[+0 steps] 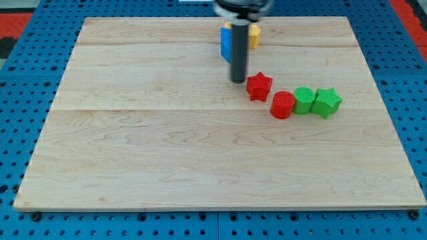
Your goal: Move the group of blocks left and down a bit
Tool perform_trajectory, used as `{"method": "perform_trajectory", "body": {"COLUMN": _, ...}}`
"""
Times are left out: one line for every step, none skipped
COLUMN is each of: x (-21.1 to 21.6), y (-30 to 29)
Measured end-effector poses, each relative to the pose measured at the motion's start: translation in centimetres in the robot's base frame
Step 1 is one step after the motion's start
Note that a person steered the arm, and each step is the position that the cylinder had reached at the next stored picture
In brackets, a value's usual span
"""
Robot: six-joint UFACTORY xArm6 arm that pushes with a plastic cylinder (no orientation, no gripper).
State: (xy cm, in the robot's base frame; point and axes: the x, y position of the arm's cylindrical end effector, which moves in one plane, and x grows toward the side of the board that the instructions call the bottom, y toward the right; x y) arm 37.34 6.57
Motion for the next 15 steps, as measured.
{"method": "perform_trajectory", "body": {"x": 1.4, "y": 4.6}}
{"method": "perform_trajectory", "body": {"x": -1.4, "y": 3.6}}
{"method": "perform_trajectory", "body": {"x": -6.1, "y": 6.3}}
{"method": "perform_trajectory", "body": {"x": -10.1, "y": 10.9}}
{"method": "perform_trajectory", "body": {"x": -12.7, "y": 13.1}}
{"method": "perform_trajectory", "body": {"x": -13.8, "y": 5.5}}
{"method": "perform_trajectory", "body": {"x": -13.8, "y": 3.1}}
{"method": "perform_trajectory", "body": {"x": -13.9, "y": 2.9}}
{"method": "perform_trajectory", "body": {"x": -13.6, "y": 1.9}}
{"method": "perform_trajectory", "body": {"x": -11.7, "y": -4.8}}
{"method": "perform_trajectory", "body": {"x": -11.6, "y": -5.0}}
{"method": "perform_trajectory", "body": {"x": -11.7, "y": -1.9}}
{"method": "perform_trajectory", "body": {"x": -16.3, "y": -0.3}}
{"method": "perform_trajectory", "body": {"x": -18.0, "y": -3.4}}
{"method": "perform_trajectory", "body": {"x": -18.0, "y": -10.1}}
